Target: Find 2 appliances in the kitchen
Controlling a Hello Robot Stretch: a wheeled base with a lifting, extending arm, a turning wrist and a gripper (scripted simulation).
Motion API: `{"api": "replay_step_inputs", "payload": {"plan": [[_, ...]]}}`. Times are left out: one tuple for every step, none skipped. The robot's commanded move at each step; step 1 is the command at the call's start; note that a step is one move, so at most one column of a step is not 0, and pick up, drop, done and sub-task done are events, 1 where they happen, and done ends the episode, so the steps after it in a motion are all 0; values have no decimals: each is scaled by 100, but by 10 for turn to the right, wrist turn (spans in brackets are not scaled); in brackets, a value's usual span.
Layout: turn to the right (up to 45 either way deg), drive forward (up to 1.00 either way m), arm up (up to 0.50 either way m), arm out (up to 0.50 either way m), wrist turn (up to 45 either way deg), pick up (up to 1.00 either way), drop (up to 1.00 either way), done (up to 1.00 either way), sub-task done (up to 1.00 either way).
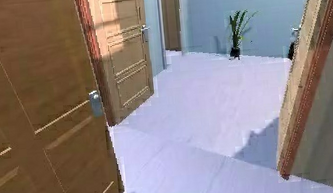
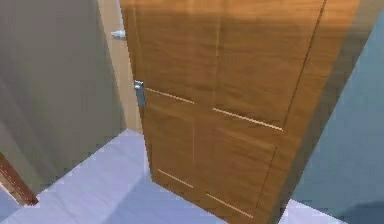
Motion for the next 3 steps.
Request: {"api": "replay_step_inputs", "payload": {"plan": [[-450, 0, 0, 0, 0, 0, 0, 0, 0], [-450, 0, 0, 0, 0, 0, 0, 0, 0], [-240, 0, 0, 0, 0, 0, 0, 0, 0]]}}
